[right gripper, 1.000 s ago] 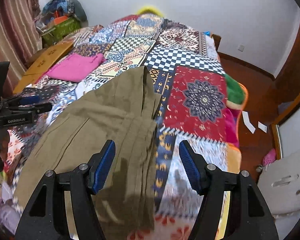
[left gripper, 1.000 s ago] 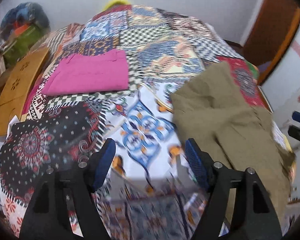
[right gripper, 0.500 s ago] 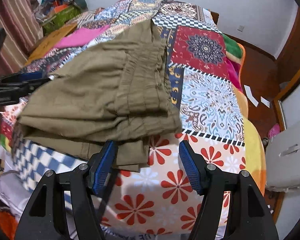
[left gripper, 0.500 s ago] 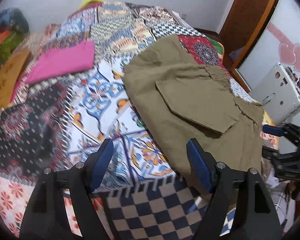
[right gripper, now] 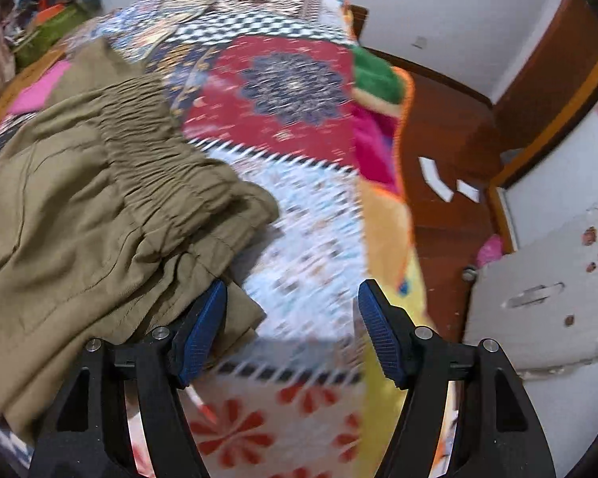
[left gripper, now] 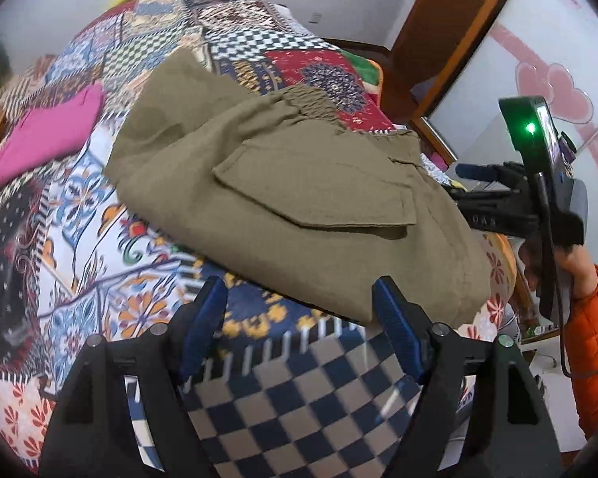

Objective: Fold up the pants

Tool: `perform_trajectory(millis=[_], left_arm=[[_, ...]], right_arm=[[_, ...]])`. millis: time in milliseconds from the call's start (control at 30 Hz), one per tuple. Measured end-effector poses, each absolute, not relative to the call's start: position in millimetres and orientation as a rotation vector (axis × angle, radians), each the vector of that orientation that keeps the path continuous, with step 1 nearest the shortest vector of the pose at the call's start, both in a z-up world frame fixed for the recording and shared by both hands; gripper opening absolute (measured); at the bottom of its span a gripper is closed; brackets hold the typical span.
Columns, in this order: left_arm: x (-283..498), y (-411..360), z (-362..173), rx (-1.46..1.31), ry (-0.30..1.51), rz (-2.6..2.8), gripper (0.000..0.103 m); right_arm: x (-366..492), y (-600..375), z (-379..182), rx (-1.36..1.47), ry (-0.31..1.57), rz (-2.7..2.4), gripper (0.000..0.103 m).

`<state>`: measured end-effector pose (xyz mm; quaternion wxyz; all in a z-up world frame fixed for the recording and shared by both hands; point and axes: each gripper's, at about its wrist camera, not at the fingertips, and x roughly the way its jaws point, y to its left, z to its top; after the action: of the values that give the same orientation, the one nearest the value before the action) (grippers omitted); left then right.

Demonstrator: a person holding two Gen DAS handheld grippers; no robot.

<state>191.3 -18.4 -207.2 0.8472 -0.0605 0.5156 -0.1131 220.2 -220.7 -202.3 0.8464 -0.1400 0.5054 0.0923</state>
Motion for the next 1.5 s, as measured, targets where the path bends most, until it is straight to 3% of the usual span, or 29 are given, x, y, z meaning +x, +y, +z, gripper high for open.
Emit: perform_trajectory(millis=[233,500,633,933,1067,1133,1333,1500], left_arm=[[201,38,-193,-0.146,1.034,-0.125,0.077],[242,117,-225,-0.294,1.121,-0.028,0.077],[259,124,-238,-0.391,1.127,-0.058,0.077],[279,99,-246,-0.350,1.141,-0.121,0.077],[278,90,-244,-0.321,1.124,-0.147,0.058],[280,89,-244,-0.349,1.124,-0.181,0.036],[262,87,-232,-0.327,1.097,-0.175,0.019],[230,92,-219,-0.343,1.071,-0.156,0.015]], right_arm=[[196,-240,-171,-0.237,1.006,0.189,0.067],[173,-229,-148,-0.063,0.953,0.254,0.069],[176,-211,-154,0.006,0.954,0.302,0.076],[178,-195,-207,0.048,1.098,0.311,0.078],[184,-207,-220,0.127,1.137,0.322,0.083],[185,-207,-223,0.139,1.142,0.328,0.083],[183,-205,-217,0.113,1.125,0.321,0.078],[184,-206,-216,0.094,1.113,0.324,0.077]])
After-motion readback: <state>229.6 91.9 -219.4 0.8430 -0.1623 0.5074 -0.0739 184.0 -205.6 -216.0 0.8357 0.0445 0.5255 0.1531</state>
